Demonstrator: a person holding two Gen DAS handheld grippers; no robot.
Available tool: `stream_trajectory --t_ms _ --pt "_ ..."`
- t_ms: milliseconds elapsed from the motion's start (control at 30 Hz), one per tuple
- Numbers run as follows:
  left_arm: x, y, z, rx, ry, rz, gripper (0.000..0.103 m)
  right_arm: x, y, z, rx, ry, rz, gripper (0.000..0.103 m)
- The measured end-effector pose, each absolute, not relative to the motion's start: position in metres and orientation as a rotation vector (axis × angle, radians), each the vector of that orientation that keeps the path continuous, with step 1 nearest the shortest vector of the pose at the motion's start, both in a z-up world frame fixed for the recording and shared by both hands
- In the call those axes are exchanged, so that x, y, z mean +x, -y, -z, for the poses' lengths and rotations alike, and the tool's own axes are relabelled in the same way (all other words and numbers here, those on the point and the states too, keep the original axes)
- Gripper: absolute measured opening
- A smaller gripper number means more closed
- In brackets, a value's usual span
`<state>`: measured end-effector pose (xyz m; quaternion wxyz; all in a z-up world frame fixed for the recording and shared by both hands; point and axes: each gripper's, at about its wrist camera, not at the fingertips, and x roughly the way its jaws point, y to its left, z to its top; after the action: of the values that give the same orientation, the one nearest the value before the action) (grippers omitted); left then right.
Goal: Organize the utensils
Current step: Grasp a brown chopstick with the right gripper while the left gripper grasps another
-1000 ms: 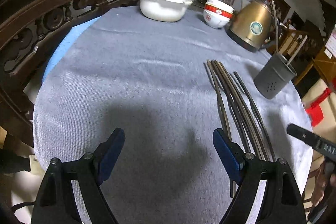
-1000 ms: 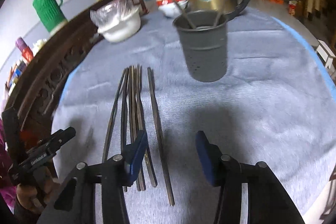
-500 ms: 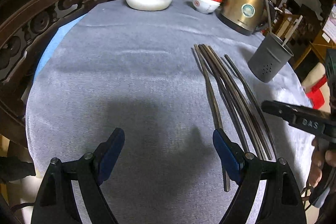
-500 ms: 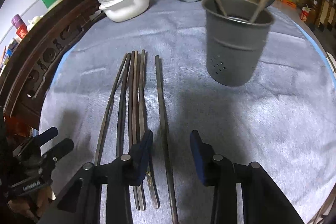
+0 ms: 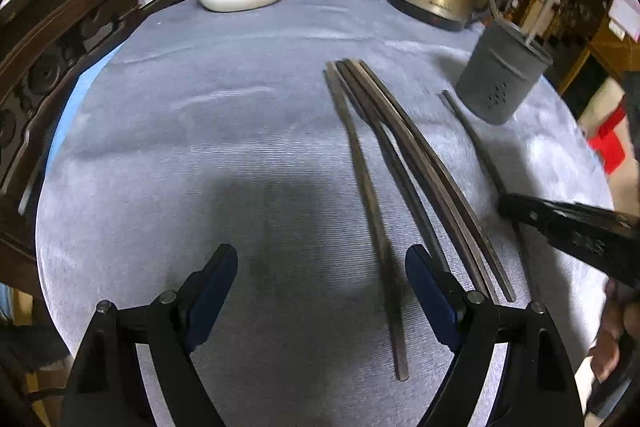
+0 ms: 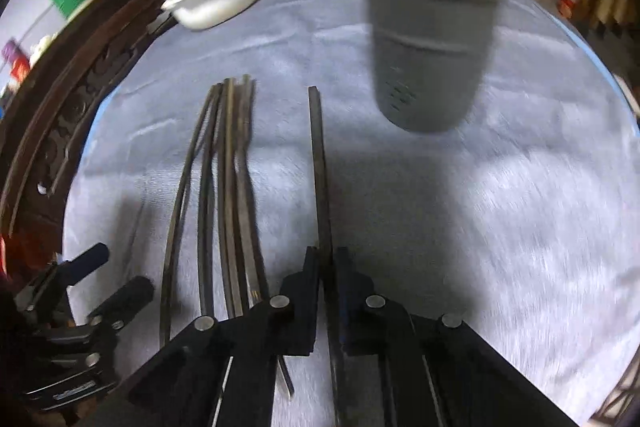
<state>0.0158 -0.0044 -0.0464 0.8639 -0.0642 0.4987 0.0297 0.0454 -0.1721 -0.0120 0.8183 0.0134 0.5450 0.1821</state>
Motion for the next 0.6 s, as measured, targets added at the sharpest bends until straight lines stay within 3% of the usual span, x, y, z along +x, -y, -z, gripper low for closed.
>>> stream_trajectory --t_ms 67,167,267,333,500,600 --pt "0.020 0.011 0.050 -0.116 -1.065 -0.064 0.085 0.035 0.182 0.013 0.085 -1.167 -0.378 0.008" --pt "0.025 0.016 0.053 -0.084 -1.089 -0.088 0.071 0.023 0.190 0.016 0.163 -1.186 -0.361 0.010" --pt "0.025 0.021 0.049 -0.052 -1.090 -0.082 0.045 0.020 0.186 0.016 0.195 -1.210 -0.377 0.011" --pt "0.025 0.021 0.046 -0.049 -1.098 -0.077 0.013 0.020 0.182 0.015 0.178 -1.220 -0.387 0.011" --pt "0.018 0.010 0.045 -0.107 -1.139 -0.020 0.006 0.025 0.181 0.006 0.138 -1.202 -0.374 0.013" --pt "0.014 -0.001 0.043 -0.164 -1.169 0.016 0.006 0.034 0.184 0.001 0.117 -1.201 -0.366 0.022"
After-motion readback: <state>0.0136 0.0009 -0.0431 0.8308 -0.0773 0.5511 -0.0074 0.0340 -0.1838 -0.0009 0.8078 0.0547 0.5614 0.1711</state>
